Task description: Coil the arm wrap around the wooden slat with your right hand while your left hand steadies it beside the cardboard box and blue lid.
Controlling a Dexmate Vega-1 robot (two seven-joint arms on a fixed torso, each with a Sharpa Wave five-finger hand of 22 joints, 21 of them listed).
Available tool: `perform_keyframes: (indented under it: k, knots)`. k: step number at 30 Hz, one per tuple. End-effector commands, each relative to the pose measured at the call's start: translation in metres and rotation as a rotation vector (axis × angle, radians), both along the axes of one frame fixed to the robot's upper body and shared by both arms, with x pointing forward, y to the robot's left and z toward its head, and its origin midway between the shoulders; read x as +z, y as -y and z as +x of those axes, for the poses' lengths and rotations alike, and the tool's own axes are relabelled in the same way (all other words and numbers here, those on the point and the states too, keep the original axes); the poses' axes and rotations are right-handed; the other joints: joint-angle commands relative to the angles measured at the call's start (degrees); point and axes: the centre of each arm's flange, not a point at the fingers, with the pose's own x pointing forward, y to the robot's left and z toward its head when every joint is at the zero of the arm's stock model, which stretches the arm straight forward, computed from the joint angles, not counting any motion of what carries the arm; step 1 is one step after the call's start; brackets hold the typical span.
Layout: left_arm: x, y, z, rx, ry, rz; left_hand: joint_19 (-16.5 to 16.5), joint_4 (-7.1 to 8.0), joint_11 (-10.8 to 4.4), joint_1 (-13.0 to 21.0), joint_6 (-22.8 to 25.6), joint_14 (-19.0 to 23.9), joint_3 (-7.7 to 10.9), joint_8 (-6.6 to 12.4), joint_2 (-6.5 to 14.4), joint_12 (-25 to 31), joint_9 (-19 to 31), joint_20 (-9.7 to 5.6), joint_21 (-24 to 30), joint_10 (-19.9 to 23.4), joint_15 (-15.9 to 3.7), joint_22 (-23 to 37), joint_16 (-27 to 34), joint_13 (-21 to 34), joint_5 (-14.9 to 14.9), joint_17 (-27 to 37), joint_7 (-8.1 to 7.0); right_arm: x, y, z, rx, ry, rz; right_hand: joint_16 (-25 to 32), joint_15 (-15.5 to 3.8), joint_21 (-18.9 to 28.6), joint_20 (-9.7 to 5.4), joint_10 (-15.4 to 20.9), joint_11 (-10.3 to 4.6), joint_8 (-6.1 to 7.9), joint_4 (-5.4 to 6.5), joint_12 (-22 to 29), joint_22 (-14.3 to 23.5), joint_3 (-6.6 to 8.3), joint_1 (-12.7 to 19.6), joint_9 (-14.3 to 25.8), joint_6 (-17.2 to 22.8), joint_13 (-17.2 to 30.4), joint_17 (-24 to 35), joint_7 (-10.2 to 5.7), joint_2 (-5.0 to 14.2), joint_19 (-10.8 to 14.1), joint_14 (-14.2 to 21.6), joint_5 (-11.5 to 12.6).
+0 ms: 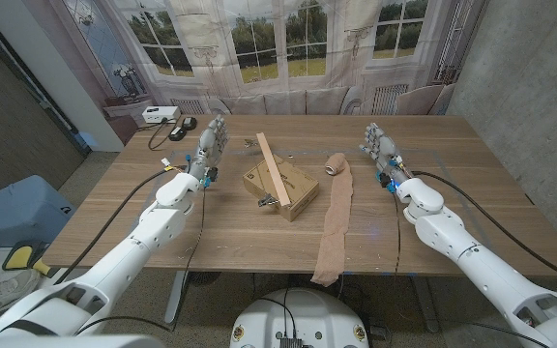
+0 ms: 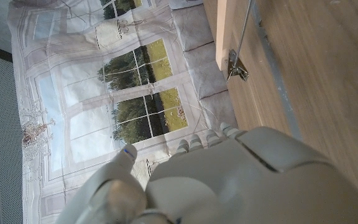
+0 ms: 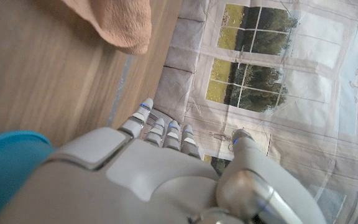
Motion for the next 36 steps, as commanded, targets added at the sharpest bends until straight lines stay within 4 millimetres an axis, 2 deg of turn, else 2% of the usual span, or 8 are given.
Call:
perform_keyframes:
  k: [1,6,8,12,17,26,31,36]
  knots:
    - [0.012,-0.011,0.014,-0.043,0.014,0.061,-5.9,-0.14,-0.39,0.3,-12.7,-14.1,0.17,0.45,0.2,0.5,0.3,-0.01,0.3,-12.6,0.07,0.2,0.5,0.2,0.2,0.1,-0.34,0.011,-0.050,-0.029,-0.064,0.059,-0.087,0.3,-0.17,0.2,0.07,0.5,0.00,0.26,-0.05,0.5,0.2,0.36,0.3,0.2,0.5,0.1,0.1,-0.09,-0.07,0.5,-0.3,0.2]
    - [0.016,-0.011,0.014,-0.031,0.017,0.062,-4.8,-0.89,-0.03,0.9,-11.4,-12.6,-0.40,0.89,-0.8,1.0,0.3,1.93,0.6,-11.2,1.11,0.2,0.9,0.3,0.2,0.1,-1.28,0.015,-0.053,-0.024,-0.072,0.062,-0.116,0.3,0.03,0.1,0.05,0.5,0.05,0.26,-0.19,0.4,0.2,0.36,0.4,0.2,0.5,0.1,0.1,0.05,-0.13,0.5,-0.4,0.2]
    - [0.022,-0.011,0.012,-0.016,0.023,0.075,-4.0,-1.29,0.36,1.2,-10.3,-11.6,-0.64,1.16,-1.2,1.3,0.3,2.55,0.9,-10.2,1.52,0.2,1.1,0.3,0.2,0.1,-2.35,0.018,-0.053,-0.021,-0.083,0.069,-0.141,0.3,0.07,0.0,0.03,0.5,0.14,0.26,-0.27,0.4,0.2,0.37,0.5,0.2,0.5,0.1,0.1,0.06,-0.16,0.5,-0.4,0.2]
    - [0.028,-0.010,0.008,0.016,0.032,0.067,-2.0,-2.02,1.03,1.8,-8.6,-9.0,-1.05,1.41,-1.7,2.1,0.4,4.43,1.5,-7.5,3.36,0.2,1.5,0.4,0.1,0.2,-3.49,0.021,-0.053,-0.019,-0.095,0.094,-0.159,0.3,0.39,-0.1,0.07,0.7,0.21,0.31,-0.46,0.5,0.2,0.40,0.7,0.2,0.6,0.1,0.1,0.19,-0.19,0.5,-0.4,0.2]
    - [0.037,-0.008,0.002,0.066,0.030,0.105,0.4,-3.03,1.25,2.7,-5.6,-4.8,-1.28,1.91,-2.1,3.0,0.5,5.44,2.1,-4.1,3.61,0.3,2.2,0.6,0.1,0.2,-4.22,0.025,-0.053,-0.020,-0.087,0.136,-0.172,0.3,0.54,-0.2,0.07,0.9,0.30,0.39,-0.65,0.6,0.2,0.45,0.8,0.2,0.8,0.1,0.0,0.28,-0.20,0.6,-0.2,0.3]
    - [0.056,-0.002,-0.010,0.175,0.049,0.243,2.0,-4.83,1.37,4.6,-3.2,-1.9,-0.99,2.20,-2.3,3.6,0.5,5.07,2.4,-1.1,3.19,0.2,2.3,0.6,-0.2,0.2,-4.25,0.027,-0.047,-0.025,-0.064,0.181,-0.165,0.4,0.76,-0.3,0.35,1.3,0.33,0.56,-1.03,0.7,0.2,0.55,1.2,0.2,1.4,0.1,0.0,0.38,-0.19,0.9,0.1,0.3]
    - [0.070,0.001,-0.016,0.223,0.053,0.372,3.0,-7.10,1.00,7.3,-1.3,0.4,-0.12,2.49,-2.0,3.7,0.6,4.75,2.4,0.5,3.17,0.1,2.2,0.7,-0.7,0.2,-3.81,0.026,-0.045,-0.027,-0.050,0.190,-0.162,0.5,0.83,-0.3,0.48,1.5,0.32,0.60,-1.22,0.7,0.2,0.58,1.4,0.2,1.5,0.1,0.0,0.37,-0.22,1.0,0.3,0.3]
    - [0.088,0.004,-0.024,0.274,0.067,0.508,3.9,-8.64,0.94,9.3,-0.7,1.5,0.67,2.45,-1.5,3.6,0.6,4.13,2.4,1.0,2.84,0.0,2.1,0.7,-1.0,0.2,-3.30,0.022,-0.046,-0.027,-0.035,0.198,-0.159,0.5,0.83,-0.4,0.47,1.6,0.32,0.64,-1.37,0.7,0.2,0.60,1.5,0.2,1.7,0.1,0.0,0.37,-0.25,1.1,0.4,0.3]
